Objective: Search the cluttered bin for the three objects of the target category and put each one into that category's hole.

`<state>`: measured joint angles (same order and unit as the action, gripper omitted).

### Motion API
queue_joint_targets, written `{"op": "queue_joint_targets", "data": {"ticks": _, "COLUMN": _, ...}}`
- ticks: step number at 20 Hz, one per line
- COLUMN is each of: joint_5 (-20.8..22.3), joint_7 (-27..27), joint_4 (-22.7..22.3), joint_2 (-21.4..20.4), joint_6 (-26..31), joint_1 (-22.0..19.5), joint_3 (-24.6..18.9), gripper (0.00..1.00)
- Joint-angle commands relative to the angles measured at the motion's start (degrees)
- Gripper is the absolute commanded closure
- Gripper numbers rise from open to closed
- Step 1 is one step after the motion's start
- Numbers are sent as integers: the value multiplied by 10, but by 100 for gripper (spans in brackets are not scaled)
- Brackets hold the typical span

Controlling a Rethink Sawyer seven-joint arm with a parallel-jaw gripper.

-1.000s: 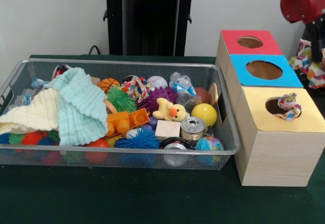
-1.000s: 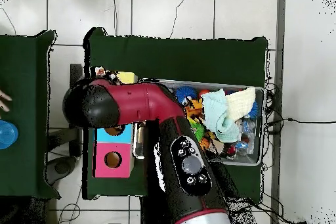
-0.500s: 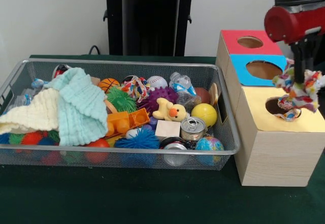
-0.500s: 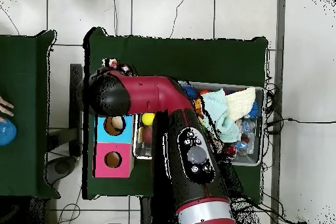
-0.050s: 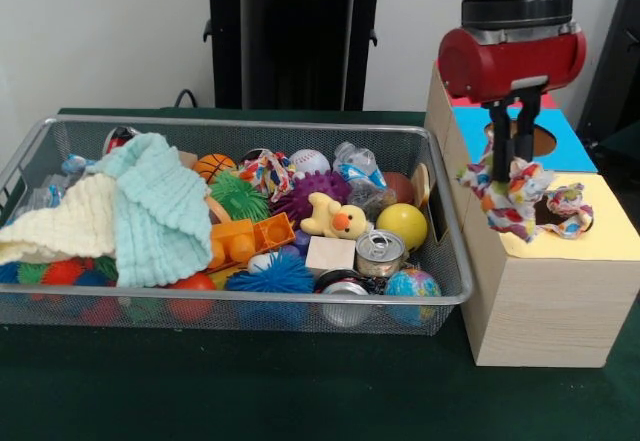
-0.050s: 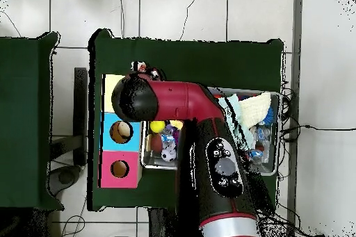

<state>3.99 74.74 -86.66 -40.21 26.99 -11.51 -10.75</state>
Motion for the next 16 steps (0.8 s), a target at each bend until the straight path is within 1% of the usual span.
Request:
{"op": "queue_joint_targets", "data": {"ticks": 1, "joint_5": 9, "joint_7": 102, "joint_4": -34, "joint_2": 32, "joint_6": 16, "joint_1": 5, "joint_3": 18, "gripper": 100}}
{"op": "queue_joint_targets", "data": {"ticks": 4, "joint_5": 0, "joint_7": 120, "joint_4": -48, "joint_2": 32, "joint_6": 11, "joint_1": 18, "joint_3": 23, "gripper": 100}}
{"op": "queue_joint_targets", "data": {"ticks": 9, "joint_5": -14, "joint_7": 130, "joint_4": -48, "joint_2": 38, "joint_6": 7, "joint_1": 29, "joint_3": 24, "gripper": 100}}
{"op": "queue_joint_targets", "data": {"ticks": 12, "joint_5": -25, "joint_7": 136, "joint_4": -53, "joint_2": 33, "joint_6": 17, "joint_1": 35, "joint_3": 22, "gripper": 100}}
{"op": "queue_joint_targets", "data": {"ticks": 16, "joint_5": -40, "joint_7": 141, "joint_4": -59, "joint_2": 31, "joint_6": 15, "joint_1": 42, "joint_3": 17, "gripper": 100}}
